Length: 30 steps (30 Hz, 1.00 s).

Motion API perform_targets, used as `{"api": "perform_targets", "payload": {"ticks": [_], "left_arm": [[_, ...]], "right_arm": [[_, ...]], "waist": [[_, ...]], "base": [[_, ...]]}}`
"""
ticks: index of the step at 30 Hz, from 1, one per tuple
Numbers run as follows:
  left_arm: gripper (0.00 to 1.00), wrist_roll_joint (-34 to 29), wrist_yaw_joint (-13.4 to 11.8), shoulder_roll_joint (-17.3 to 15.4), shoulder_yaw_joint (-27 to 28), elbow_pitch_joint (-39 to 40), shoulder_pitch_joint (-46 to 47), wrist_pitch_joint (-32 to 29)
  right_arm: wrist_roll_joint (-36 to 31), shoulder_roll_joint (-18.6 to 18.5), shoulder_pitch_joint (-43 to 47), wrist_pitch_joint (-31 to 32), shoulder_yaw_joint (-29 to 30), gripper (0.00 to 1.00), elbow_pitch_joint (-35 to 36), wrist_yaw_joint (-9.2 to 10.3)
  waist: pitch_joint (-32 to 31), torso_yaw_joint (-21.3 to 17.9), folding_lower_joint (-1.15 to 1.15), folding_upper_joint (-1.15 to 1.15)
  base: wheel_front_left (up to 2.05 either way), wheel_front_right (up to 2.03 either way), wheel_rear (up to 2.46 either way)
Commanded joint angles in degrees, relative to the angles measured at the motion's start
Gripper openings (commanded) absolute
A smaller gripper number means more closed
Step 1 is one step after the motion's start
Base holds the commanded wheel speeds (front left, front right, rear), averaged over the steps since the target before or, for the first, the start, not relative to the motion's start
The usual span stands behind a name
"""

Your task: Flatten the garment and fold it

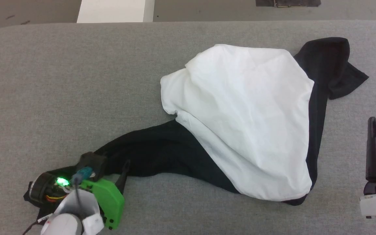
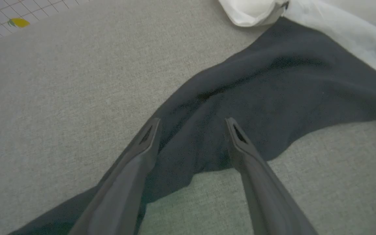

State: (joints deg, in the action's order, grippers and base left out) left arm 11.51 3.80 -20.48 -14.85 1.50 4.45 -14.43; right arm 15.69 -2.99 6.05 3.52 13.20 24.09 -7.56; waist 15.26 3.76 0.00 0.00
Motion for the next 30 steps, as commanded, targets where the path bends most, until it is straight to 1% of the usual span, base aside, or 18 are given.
{"api": "perform_targets", "payload": {"ticks": [1,2,4,7,8,9,12,15,17,18,20,22,25,27,28,29,30], "left_arm": [[1.0,-0.6,0.6,-0.7,-0.9,-1.2,1.2,-3.0],[1.0,-0.4,0.9,-1.1,-1.4,-2.1,1.8,-5.4],[1.0,0.5,1.3,-1.4,-1.8,-4.0,2.8,-8.1],[0.99,1.5,1.6,-1.1,-1.9,-6.2,4.0,-8.6],[0.38,1.7,1.6,-0.9,-1.9,-6.9,4.3,-8.3],[0.0,1.9,1.7,-0.8,-1.9,-7.3,4.4,-7.6],[0.0,4.5,1.7,0.2,-0.6,-7.2,4.0,-5.4],[0.0,6.7,0.5,-0.2,2.4,-3.8,3.2,-4.8],[0.0,7.4,-1.0,-1.9,5.3,0.0,2.4,-5.4],[0.0,7.0,-2.1,-3.5,7.0,2.3,2.0,-6.1],[0.0,6.8,-3.9,-5.5,9.8,5.8,1.0,-7.4],[0.0,6.7,-4.7,-7.7,12.2,7.3,-0.2,-8.6],[0.0,8.5,-5.3,-8.6,14.5,6.9,-1.7,-10.0],[0.0,8.2,-5.8,-8.9,15.1,5.3,-2.1,-9.2],[0.09,7.8,-6.2,-8.6,15.2,4.6,-1.9,-8.1],[0.44,7.5,-6.5,-7.9,15.1,3.8,-1.6,-6.5],[1.0,8.0,-6.7,-6.7,14.8,3.2,-1.3,-5.1]], "right_arm": [[0.0,0.1,-0.4,-0.1,-0.4,1.0,-0.2,0.08],[0.0,0.1,-0.5,0.0,-0.8,1.0,-0.3,0.08],[0.0,0.1,-0.6,0.2,-1.2,1.0,-0.3,0.08],[0.1,0.1,-0.7,0.3,-1.8,1.0,-0.4,0.08],[0.1,0.1,-0.7,0.3,-1.9,1.0,-0.4,0.08],[0.1,0.1,-0.7,0.4,-1.9,1.0,-0.5,0.08],[0.0,0.1,-0.6,0.7,-1.8,1.0,-0.4,0.08],[-0.1,0.1,-0.4,0.9,-1.4,1.0,0.0,0.08],[-0.2,0.1,-0.3,1.1,-1.3,1.0,0.3,0.08],[-0.3,0.1,-0.2,1.3,-1.2,1.0,0.5,0.08],[-0.3,0.1,-0.3,1.5,-1.4,1.0,0.8,0.08],[-0.4,0.1,-0.6,1.6,-1.7,1.0,0.9,0.08],[-0.4,0.1,-1.2,1.6,-2.0,1.0,0.8,0.08],[-0.5,0.1,-1.6,1.5,-2.0,1.0,0.4,0.08],[-0.6,0.1,-1.7,1.5,-2.0,1.0,0.2,0.08],[-0.7,0.1,-1.8,1.5,-2.1,1.0,0.0,0.08],[-0.8,0.1,-1.9,1.5,-2.1,1.0,-0.2,0.08]], "waist": [[0.2,-0.1,0.0,0.0],[0.3,-0.1,0.0,0.0],[0.6,-0.3,0.0,0.0],[0.8,-0.5,0.0,0.0],[0.8,-0.5,0.0,0.0],[0.8,-0.5,0.0,0.0],[0.5,-0.4,0.0,0.0],[0.4,0.0,0.0,0.0],[0.6,0.3,0.0,0.0],[0.9,0.5,0.0,0.0],[1.7,0.7,0.0,0.0],[2.5,0.7,0.0,0.0],[3.5,0.6,0.0,0.0],[4.0,0.6,0.0,0.0],[4.1,0.6,0.0,0.0],[4.2,0.6,0.0,0.0],[4.2,0.6,0.0,0.0]], "base": [[0.0,0.0,0.0],[0.0,0.0,0.0],[0.0,0.0,0.0],[0.0,0.0,0.0],[0.0,0.0,0.0],[0.0,0.0,0.0],[0.0,0.0,0.0],[0.0,0.0,0.0],[0.0,0.0,0.0],[0.0,0.0,0.0],[0.0,0.0,0.0],[0.0,0.0,0.0],[0.0,0.0,0.0],[0.0,0.0,0.0],[0.0,0.0,0.0],[0.0,0.0,0.0],[0.0,0.0,0.0]]}}
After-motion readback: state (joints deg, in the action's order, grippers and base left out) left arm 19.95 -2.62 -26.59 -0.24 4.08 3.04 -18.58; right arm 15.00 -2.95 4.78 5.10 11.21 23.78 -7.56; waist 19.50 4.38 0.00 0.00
